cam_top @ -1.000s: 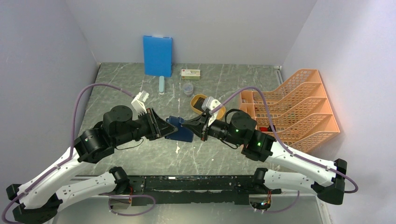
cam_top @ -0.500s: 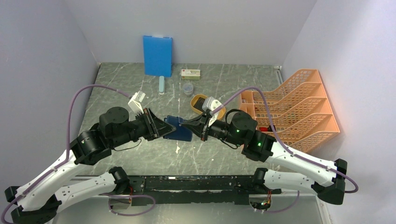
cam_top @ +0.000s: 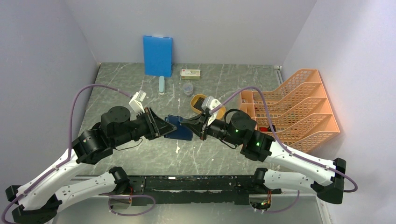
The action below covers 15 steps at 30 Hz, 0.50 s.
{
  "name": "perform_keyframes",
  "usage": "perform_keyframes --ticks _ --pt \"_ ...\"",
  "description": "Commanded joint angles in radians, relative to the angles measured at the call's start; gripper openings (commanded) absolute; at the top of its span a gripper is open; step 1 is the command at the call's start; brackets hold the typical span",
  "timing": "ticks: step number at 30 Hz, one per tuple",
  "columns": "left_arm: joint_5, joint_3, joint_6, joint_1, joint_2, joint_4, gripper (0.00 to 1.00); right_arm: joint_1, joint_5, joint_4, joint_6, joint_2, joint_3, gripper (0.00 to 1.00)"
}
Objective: Put the credit cards into the card holder
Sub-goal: Close the card holder.
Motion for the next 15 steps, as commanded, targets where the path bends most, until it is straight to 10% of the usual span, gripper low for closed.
perform_keyframes --ticks 1,15 --pt "0.038 0.019 -0.010 0.000 -0.009 0.153 0.05 0.007 -0.014 -0.033 0.006 0.020 -0.015 0.00" --pt "-0.022 0.034 -0.048 0.000 -0.041 0.181 0.05 0.044 0.014 -0.068 -0.051 0.016 -0.021 0.00"
